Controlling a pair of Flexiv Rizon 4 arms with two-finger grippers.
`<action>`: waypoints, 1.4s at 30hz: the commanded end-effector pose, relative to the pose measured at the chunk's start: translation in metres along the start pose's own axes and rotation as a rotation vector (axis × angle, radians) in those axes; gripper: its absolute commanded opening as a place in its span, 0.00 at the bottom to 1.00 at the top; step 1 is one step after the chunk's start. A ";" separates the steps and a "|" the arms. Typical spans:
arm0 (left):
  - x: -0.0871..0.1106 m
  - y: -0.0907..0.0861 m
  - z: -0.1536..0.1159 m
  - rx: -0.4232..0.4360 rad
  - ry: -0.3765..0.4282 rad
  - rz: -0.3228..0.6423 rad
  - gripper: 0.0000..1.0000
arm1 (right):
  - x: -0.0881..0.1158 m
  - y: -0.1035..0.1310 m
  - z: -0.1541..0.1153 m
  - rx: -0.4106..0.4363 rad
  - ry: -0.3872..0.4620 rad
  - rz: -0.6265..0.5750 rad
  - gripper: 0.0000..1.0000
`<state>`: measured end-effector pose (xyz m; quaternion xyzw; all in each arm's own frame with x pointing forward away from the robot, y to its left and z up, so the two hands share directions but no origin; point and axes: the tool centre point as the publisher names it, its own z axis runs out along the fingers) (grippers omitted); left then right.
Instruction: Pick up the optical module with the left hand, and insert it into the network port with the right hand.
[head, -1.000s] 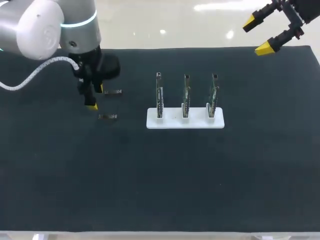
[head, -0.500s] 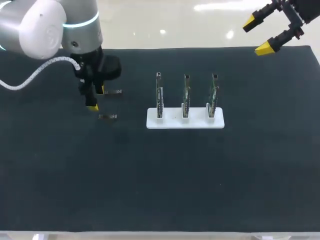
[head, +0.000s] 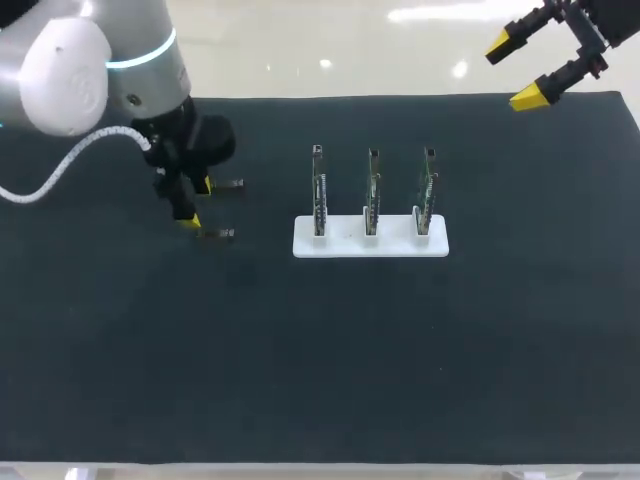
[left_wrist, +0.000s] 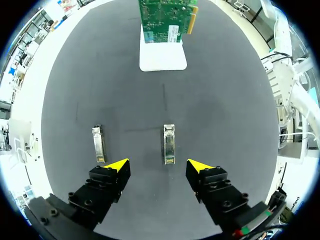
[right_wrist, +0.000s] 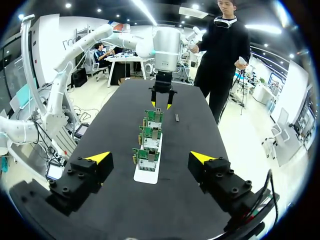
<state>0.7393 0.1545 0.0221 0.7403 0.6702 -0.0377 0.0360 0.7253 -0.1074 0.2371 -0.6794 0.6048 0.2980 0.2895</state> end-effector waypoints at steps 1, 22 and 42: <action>0.000 -0.007 0.007 -0.013 -0.003 0.002 1.00 | 0.000 0.000 0.000 -0.001 0.000 0.000 1.00; 0.000 -0.010 0.025 -0.044 0.023 -0.016 1.00 | 0.000 0.000 0.000 -0.001 0.000 0.000 1.00; 0.000 -0.009 0.035 -0.038 0.022 -0.026 1.00 | 0.000 0.000 0.000 -0.001 0.000 0.000 1.00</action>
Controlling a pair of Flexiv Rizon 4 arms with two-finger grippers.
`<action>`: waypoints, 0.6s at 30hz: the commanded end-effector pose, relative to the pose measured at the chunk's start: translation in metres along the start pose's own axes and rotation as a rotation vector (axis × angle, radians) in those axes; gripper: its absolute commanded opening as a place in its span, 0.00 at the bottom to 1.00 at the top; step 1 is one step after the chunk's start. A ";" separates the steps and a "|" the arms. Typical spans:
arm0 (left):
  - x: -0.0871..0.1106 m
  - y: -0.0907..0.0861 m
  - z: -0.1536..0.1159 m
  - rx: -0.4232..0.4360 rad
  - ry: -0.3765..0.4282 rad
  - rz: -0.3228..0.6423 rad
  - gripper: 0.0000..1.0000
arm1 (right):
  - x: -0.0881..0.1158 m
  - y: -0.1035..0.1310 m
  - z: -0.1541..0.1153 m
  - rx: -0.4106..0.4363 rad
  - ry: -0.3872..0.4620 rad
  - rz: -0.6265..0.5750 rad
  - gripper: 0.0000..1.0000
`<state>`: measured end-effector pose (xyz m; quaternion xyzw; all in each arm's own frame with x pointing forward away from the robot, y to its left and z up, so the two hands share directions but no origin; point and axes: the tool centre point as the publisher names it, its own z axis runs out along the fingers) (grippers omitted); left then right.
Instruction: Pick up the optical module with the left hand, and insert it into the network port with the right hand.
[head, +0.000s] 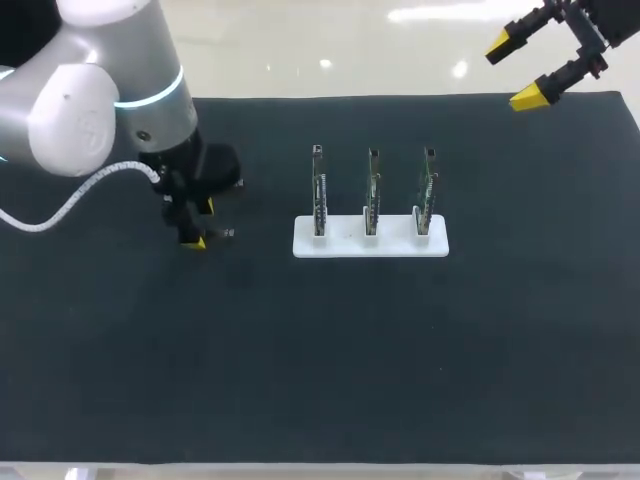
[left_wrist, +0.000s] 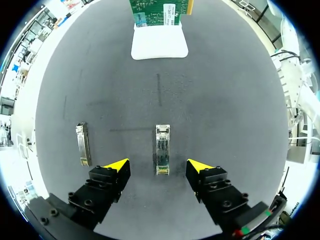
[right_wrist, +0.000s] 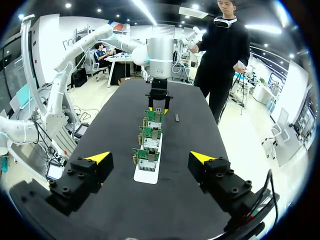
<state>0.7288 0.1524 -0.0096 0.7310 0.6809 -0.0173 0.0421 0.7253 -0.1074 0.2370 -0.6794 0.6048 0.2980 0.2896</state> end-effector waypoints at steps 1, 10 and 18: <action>0.000 0.001 0.003 -0.001 0.001 0.000 1.00 | 0.000 0.000 0.000 -0.001 0.000 0.000 1.00; 0.000 0.000 0.005 -0.001 0.005 -0.002 0.32 | 0.000 0.000 0.000 -0.001 0.000 0.000 1.00; 0.001 0.000 0.011 -0.008 0.017 -0.005 0.00 | 0.000 0.000 0.000 -0.001 0.000 0.000 1.00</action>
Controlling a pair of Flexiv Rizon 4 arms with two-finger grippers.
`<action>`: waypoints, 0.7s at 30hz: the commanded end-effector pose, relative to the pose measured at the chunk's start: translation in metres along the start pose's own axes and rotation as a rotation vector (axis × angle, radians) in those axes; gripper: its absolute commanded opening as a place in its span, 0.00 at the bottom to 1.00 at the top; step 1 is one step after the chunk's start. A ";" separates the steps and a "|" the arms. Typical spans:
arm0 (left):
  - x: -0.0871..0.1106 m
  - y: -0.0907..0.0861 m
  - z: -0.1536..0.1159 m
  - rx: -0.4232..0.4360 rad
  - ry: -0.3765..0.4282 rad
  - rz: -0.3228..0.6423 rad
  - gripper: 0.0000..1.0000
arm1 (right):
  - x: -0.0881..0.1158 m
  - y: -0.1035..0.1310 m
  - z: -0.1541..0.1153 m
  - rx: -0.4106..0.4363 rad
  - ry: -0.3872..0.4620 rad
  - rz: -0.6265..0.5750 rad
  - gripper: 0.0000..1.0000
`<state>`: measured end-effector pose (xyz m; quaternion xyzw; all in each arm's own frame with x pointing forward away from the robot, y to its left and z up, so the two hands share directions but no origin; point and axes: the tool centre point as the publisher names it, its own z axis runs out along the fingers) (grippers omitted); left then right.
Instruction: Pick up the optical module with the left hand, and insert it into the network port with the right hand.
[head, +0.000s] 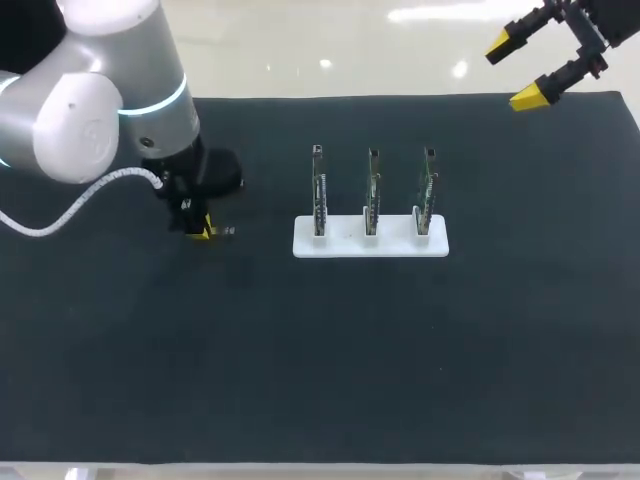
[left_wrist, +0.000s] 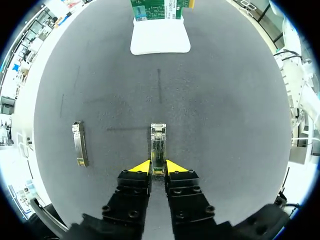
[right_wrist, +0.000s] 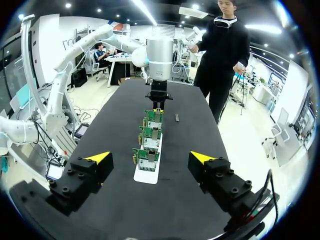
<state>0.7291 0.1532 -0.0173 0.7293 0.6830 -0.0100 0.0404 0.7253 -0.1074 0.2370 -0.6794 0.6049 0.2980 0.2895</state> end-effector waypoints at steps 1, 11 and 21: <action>-0.001 0.000 0.001 0.001 0.003 -0.001 0.00 | 0.000 0.000 0.000 -0.001 0.000 0.000 1.00; -0.002 0.007 -0.049 0.019 -0.198 -0.026 0.00 | 0.000 0.000 0.000 -0.001 0.000 0.000 1.00; -0.005 0.005 -0.087 0.056 -0.497 0.031 0.00 | 0.000 0.000 0.000 -0.001 0.000 0.000 1.00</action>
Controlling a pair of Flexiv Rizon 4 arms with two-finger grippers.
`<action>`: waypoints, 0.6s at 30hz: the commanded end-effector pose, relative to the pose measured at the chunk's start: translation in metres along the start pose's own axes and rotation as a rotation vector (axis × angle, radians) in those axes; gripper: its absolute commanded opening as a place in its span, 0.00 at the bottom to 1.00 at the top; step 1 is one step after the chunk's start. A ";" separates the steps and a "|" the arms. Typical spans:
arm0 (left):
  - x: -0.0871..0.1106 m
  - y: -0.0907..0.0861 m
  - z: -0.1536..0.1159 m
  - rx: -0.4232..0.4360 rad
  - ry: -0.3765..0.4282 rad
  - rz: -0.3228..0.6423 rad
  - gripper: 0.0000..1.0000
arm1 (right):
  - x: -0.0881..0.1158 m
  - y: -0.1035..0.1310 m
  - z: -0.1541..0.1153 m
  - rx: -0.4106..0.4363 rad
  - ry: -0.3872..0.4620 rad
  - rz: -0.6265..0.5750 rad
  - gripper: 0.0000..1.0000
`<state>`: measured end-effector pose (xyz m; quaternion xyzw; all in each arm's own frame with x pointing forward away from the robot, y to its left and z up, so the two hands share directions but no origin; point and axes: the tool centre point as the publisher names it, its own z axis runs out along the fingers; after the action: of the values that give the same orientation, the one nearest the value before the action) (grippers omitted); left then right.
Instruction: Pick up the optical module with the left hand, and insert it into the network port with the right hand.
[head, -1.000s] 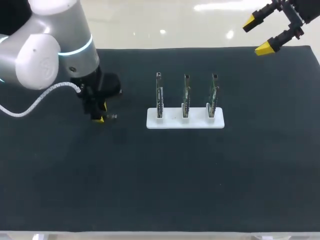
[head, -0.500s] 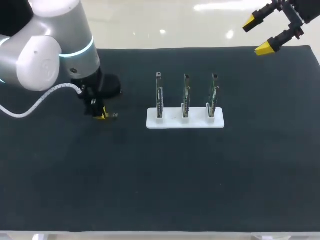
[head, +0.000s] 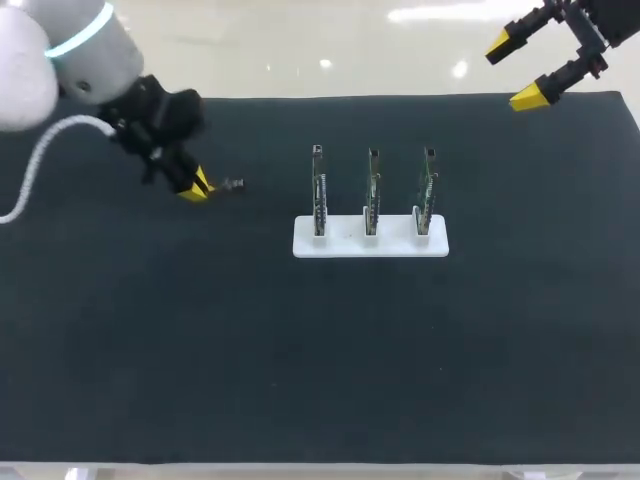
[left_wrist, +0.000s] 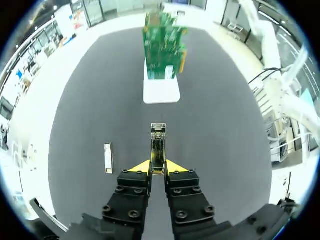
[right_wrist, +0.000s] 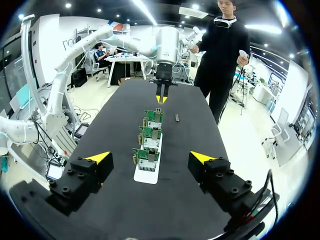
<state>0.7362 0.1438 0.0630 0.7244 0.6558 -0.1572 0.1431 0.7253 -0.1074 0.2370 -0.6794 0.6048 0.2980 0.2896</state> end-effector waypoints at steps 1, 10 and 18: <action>0.004 -0.007 -0.013 0.008 -0.173 0.019 0.00 | 0.000 0.000 0.000 -0.001 0.000 0.000 1.00; -0.010 -0.009 -0.030 0.019 -0.368 0.050 0.00 | 0.000 0.000 0.000 -0.001 0.000 0.000 1.00; -0.023 -0.011 -0.046 0.086 -0.481 0.076 0.00 | 0.000 0.000 0.000 -0.001 0.000 0.000 1.00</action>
<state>0.7182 0.1376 0.1141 0.6976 0.5702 -0.3376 0.2725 0.7253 -0.1074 0.2370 -0.6794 0.6049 0.2980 0.2895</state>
